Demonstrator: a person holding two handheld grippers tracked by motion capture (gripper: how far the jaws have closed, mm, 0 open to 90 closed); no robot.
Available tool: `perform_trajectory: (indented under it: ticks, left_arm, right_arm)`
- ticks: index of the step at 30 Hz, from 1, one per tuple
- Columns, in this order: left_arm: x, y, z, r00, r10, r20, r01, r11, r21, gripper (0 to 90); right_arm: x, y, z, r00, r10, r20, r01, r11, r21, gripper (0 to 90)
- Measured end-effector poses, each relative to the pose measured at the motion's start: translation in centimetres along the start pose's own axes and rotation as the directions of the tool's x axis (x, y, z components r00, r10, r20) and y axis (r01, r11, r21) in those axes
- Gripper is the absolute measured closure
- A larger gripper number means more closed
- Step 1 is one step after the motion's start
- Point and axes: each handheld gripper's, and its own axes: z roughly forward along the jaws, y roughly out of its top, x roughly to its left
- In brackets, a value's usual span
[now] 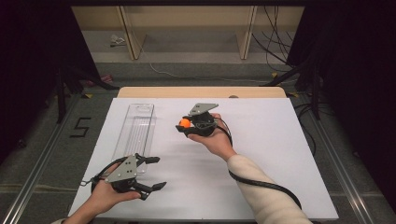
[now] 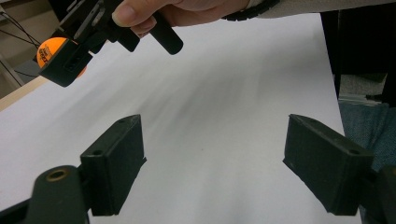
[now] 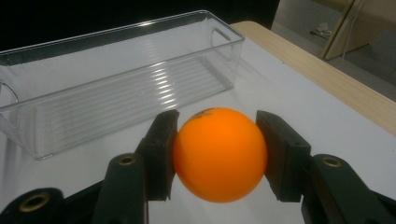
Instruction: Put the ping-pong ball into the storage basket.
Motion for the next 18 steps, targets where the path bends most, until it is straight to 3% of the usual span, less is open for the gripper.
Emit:
perform_trajectory:
  ticks: [18]
  left_arm:
    - [0.0, 0.0, 0.0, 1.0000, 0.002, 0.000, -0.002, 1.0000, 0.003, 19.6]
  right_arm:
    - [0.3, 1.2, -0.1, 0.9999, -0.014, -0.004, 0.014, 1.000, -0.020, 51.4]
